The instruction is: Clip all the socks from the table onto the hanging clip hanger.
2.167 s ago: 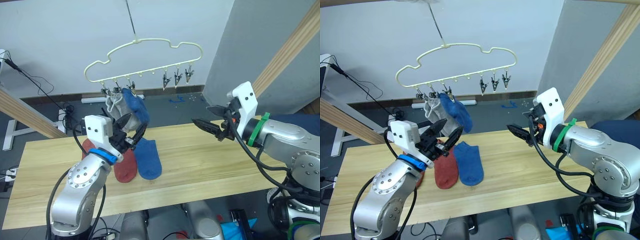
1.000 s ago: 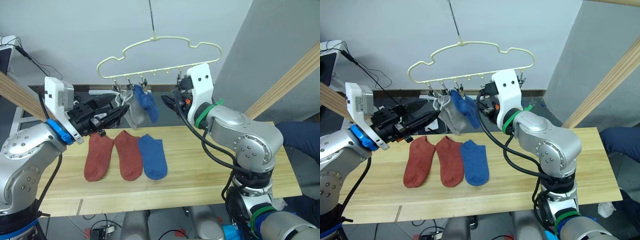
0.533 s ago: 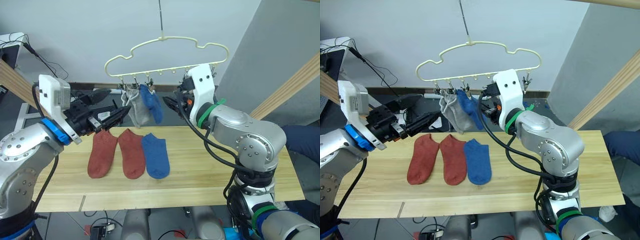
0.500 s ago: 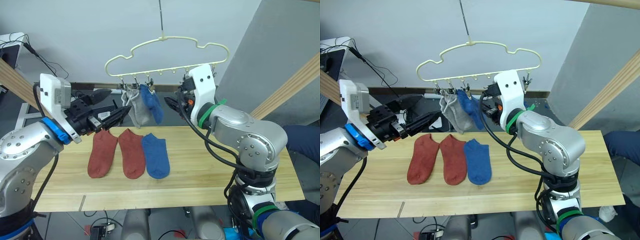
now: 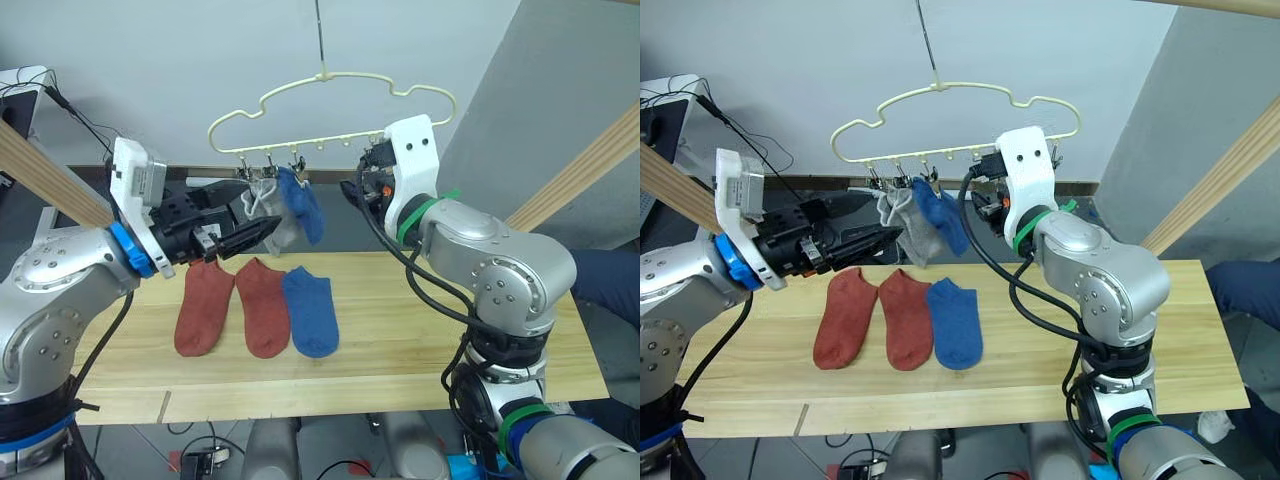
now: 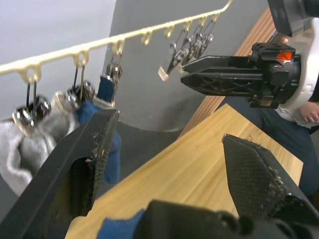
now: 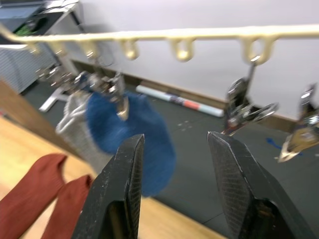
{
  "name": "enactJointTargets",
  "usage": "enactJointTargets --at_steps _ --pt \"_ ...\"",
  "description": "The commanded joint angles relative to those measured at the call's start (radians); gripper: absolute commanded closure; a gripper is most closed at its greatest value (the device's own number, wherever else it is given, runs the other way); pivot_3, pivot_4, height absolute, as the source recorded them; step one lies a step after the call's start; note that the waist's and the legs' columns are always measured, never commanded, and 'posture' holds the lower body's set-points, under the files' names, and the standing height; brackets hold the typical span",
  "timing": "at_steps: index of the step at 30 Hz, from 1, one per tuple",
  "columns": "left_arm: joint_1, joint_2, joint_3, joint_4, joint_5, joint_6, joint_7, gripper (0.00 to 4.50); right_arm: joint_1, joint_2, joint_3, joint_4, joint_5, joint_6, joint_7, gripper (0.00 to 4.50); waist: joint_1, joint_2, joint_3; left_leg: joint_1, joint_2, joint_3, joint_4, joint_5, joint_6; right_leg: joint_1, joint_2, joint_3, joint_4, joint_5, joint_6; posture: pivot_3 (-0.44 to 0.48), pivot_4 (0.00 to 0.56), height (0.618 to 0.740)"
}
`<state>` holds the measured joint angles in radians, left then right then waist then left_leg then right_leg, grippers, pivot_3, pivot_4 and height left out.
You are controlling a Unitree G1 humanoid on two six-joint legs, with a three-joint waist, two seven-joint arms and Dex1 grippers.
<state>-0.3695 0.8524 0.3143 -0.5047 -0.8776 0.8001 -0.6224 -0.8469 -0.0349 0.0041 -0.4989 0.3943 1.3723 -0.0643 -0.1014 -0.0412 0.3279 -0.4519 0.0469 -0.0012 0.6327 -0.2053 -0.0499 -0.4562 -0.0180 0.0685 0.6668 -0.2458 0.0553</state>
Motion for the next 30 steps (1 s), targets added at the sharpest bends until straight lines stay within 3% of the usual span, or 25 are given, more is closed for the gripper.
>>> enactJointTargets --at_steps 1,11,20,30 --pt "-0.017 -0.004 0.003 -0.011 -0.003 -0.02 -0.013 0.68 -0.018 0.012 0.008 -0.005 -0.038 -0.032 -0.016 2.41 -0.004 0.0 0.0 0.0 0.0 0.0 0.0 0.0 0.0 0.0 0.0 0.0 0.0 0.0 0.0 -0.178 0.347 0.74" --pt "-0.036 0.019 0.018 0.036 -0.089 0.001 -0.115 0.68 -0.004 0.097 -0.004 -0.035 -0.086 0.03 -0.05 2.41 -0.011 0.001 0.0 0.0 0.0 0.0 0.0 0.0 0.0 0.0 0.0 0.0 0.001 0.0 0.0 -0.182 0.365 0.74" --pt "-0.034 0.011 0.025 0.073 -0.055 -0.074 -0.208 0.68 0.018 0.133 0.032 -0.037 -0.162 -0.025 -0.09 2.41 -0.011 0.001 0.001 0.0 0.0 0.0 0.0 0.0 0.0 0.0 0.0 0.0 0.001 0.0 0.0 -0.183 0.368 0.74" --pt "-0.03 0.013 0.013 0.073 -0.042 -0.086 -0.215 0.68 0.033 0.188 0.051 -0.018 -0.208 -0.088 -0.106 2.41 -0.011 0.002 0.001 0.0 0.0 0.0 0.0 0.0 0.0 0.0 0.0 0.0 0.001 0.0 0.0 -0.174 0.374 0.74"
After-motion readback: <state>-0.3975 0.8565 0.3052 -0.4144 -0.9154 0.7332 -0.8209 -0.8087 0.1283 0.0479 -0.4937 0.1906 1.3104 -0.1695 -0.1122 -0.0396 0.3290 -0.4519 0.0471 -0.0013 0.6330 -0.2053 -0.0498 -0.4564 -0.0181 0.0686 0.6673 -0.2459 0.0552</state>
